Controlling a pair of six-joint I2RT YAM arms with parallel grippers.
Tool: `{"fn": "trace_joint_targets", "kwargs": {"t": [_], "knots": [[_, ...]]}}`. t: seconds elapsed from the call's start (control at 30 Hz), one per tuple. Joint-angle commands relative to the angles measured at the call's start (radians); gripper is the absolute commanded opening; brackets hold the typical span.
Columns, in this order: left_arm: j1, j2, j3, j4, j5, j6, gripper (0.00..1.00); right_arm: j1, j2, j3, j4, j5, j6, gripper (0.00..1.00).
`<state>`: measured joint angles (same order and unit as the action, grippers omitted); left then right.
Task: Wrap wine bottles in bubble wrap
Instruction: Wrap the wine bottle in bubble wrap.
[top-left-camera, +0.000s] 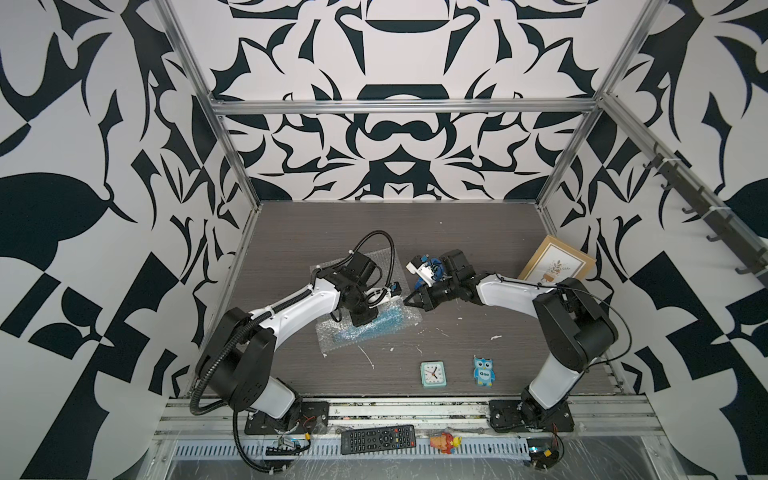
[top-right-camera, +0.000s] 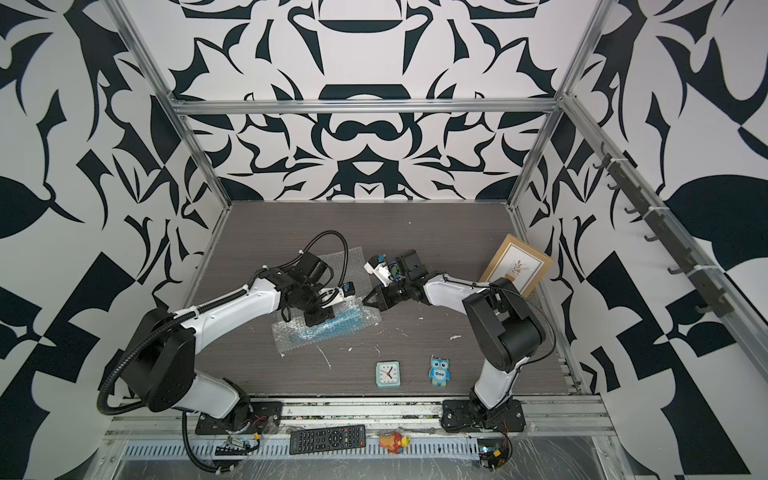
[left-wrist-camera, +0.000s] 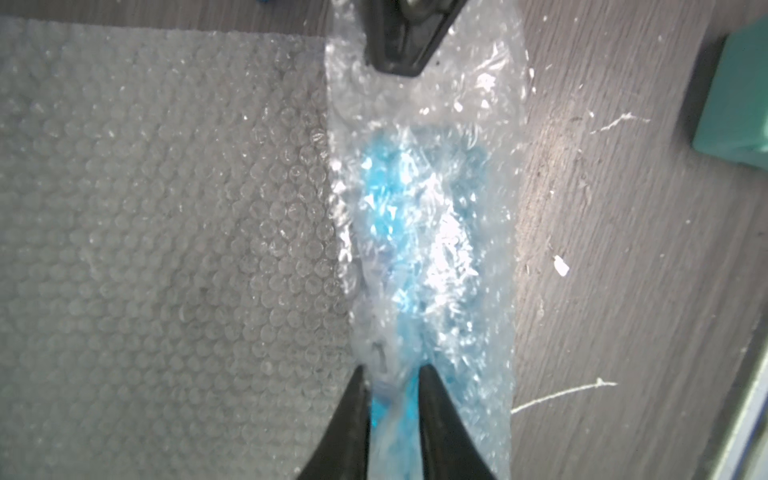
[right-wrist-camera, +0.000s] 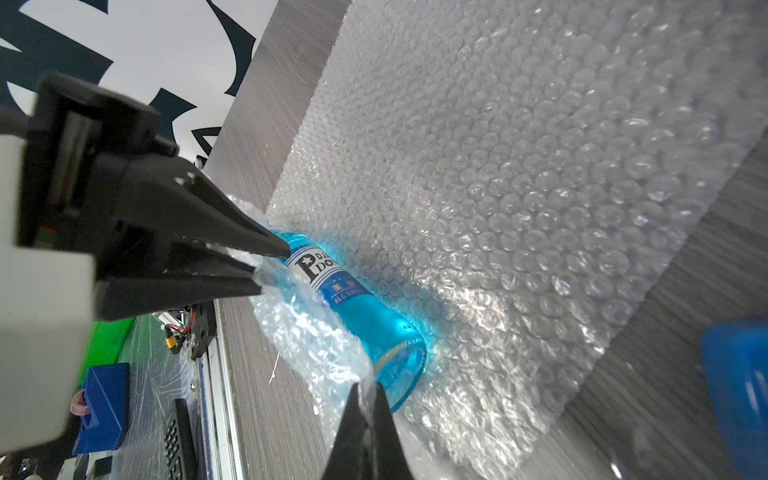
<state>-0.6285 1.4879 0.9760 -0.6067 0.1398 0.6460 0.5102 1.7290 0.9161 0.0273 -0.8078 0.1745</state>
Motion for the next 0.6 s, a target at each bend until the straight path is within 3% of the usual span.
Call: {"fn": "trace_joint_targets", "kwargs": {"t": [0.0, 0.13, 0.27, 0.57], "knots": [[0.002, -0.080, 0.034, -0.024, 0.004, 0.018, 0.30, 0.001, -0.020, 0.009, 0.056, 0.019, 0.064, 0.00], [-0.009, -0.145, 0.018, -0.026, -0.017, 0.029, 0.30, 0.003, -0.022, -0.005, 0.087, 0.055, 0.111, 0.00], [-0.093, -0.179, -0.029, -0.017, -0.075, 0.046, 0.29, 0.004, -0.013, -0.003, 0.101, 0.070, 0.140, 0.00], [-0.120, -0.055, -0.052, 0.028, -0.099, 0.030, 0.41, 0.004, 0.030, 0.029, 0.074, 0.069, 0.160, 0.00]]}}
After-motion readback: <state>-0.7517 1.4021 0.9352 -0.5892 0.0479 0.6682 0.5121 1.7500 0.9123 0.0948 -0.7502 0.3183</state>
